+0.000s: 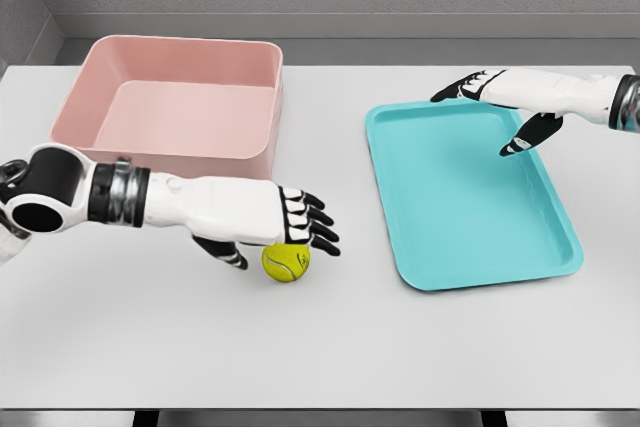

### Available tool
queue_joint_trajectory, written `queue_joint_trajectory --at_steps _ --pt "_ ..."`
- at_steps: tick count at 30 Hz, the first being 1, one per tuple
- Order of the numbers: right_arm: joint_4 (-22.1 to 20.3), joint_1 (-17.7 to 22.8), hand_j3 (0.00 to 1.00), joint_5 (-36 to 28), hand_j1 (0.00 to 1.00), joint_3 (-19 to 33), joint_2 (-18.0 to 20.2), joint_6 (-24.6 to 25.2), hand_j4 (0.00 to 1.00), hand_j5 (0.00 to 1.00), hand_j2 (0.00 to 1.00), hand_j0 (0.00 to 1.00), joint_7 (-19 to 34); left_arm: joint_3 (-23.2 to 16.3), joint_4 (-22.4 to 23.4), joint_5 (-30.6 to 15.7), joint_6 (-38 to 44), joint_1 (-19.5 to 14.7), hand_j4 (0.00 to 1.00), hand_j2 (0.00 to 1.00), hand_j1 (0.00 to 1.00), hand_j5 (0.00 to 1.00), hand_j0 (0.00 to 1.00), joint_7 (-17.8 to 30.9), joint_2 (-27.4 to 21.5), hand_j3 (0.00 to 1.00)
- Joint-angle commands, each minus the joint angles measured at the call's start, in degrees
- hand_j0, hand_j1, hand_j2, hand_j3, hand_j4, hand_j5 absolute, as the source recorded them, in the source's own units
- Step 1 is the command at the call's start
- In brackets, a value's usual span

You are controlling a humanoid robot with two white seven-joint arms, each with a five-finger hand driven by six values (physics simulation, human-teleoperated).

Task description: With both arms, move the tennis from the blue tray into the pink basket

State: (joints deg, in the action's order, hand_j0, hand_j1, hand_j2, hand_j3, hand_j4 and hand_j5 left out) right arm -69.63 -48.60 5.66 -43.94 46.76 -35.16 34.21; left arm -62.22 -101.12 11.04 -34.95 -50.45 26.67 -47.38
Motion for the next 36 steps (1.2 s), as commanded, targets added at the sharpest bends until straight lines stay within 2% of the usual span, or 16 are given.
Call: queue_joint_trajectory --at_steps 1,6,11,18,24,36 --pt "0.0 0.0 1.0 -0.4 1.0 0.1 0.2 0.2 1.0 1.0 1.0 1.0 0.0 0.1 0.0 0.7 0.2 0.0 1.0 1.0 1.0 1.0 1.0 1.5 1.1 1.0" --pt "0.0 0.0 1.0 -0.4 1.0 0.1 0.1 0.2 1.0 1.0 1.0 1.0 0.0 0.3 0.0 -0.2 2.2 0.0 1.0 1.0 1.0 1.0 1.0 7.6 2.3 1.0" --pt "0.0 0.0 1.0 -0.4 1.0 0.0 0.0 0.2 1.0 1.0 1.0 1.0 0.0 0.9 0.1 -0.2 2.2 -0.5 1.0 1.0 1.0 1.0 1.0 7.3 3.2 1.0" --pt "0.0 -0.1 1.0 -0.4 1.0 0.0 0.1 0.2 1.0 1.0 1.0 1.0 0.0 0.7 4.7 0.6 2.2 -0.4 1.0 1.0 1.0 1.0 1.0 7.1 4.2 1.0" --pt "0.0 -0.1 1.0 -0.4 1.0 -0.1 0.1 0.2 1.0 1.0 1.0 1.0 0.0 0.6 5.7 0.8 5.0 0.4 1.0 1.0 1.0 1.0 1.0 7.0 6.0 1.0" --pt "0.0 0.0 1.0 -0.4 1.0 -0.2 -0.2 0.2 1.0 1.0 1.0 1.0 0.1 1.3 5.2 0.8 5.1 2.3 1.0 1.0 1.0 1.0 1.0 7.0 5.3 1.0"
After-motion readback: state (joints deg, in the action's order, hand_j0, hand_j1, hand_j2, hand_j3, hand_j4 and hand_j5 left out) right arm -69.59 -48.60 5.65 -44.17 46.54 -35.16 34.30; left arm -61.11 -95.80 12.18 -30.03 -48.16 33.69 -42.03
